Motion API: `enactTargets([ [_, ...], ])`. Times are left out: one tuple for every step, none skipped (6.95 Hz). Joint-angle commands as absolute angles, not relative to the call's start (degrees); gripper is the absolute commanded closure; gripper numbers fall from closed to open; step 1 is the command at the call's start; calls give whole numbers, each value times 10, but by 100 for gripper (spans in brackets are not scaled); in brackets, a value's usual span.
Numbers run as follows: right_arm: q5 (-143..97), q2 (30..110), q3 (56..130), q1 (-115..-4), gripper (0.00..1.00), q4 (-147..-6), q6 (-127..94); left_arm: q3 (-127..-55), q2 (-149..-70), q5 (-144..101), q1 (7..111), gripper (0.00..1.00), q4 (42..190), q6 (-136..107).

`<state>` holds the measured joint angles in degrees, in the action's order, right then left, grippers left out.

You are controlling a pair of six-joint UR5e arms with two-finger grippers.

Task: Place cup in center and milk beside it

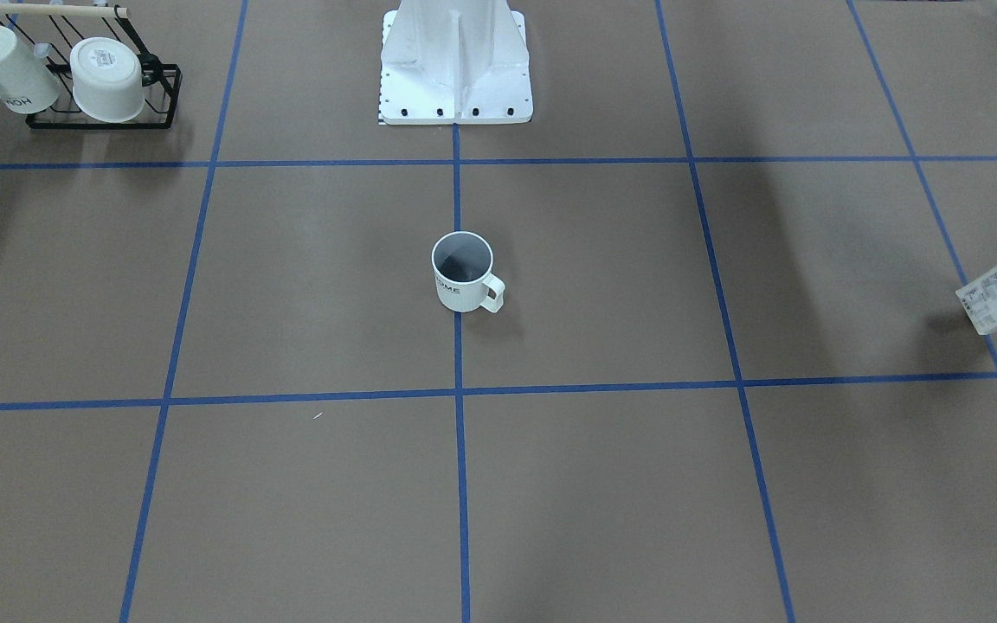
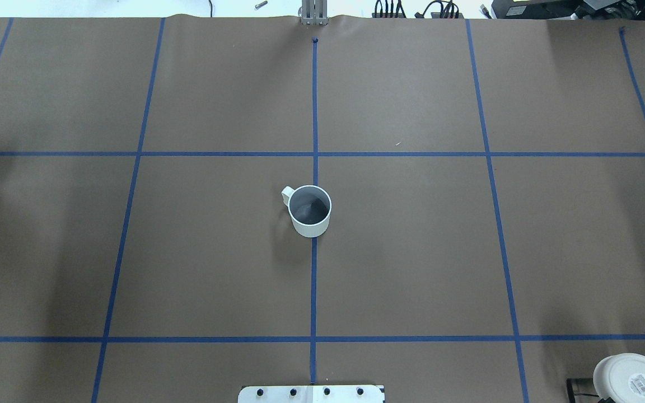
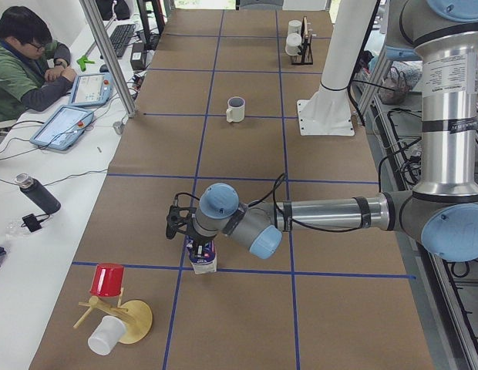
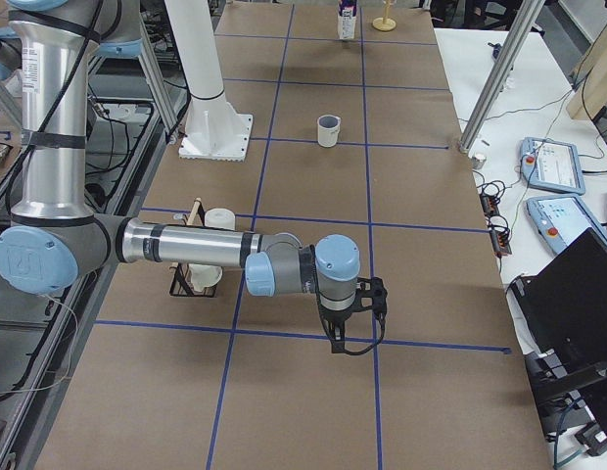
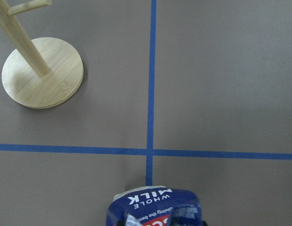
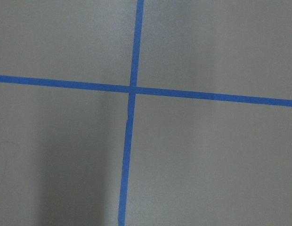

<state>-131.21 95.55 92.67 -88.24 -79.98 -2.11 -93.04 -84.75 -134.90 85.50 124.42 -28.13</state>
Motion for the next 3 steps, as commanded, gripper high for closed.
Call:
enactTargets([
  [-1312,955,926,-882,0,-800,-21,-1026,-868,-1350,854,89,1130,-284],
  [-1313,956,926,-882,0,-800,-22,-1055,-885,-1349,840,89,1089,-284],
  [-1313,956,926,-882,0,-800,-22,-1071,-913,-1348,818,89,1052,-285],
])
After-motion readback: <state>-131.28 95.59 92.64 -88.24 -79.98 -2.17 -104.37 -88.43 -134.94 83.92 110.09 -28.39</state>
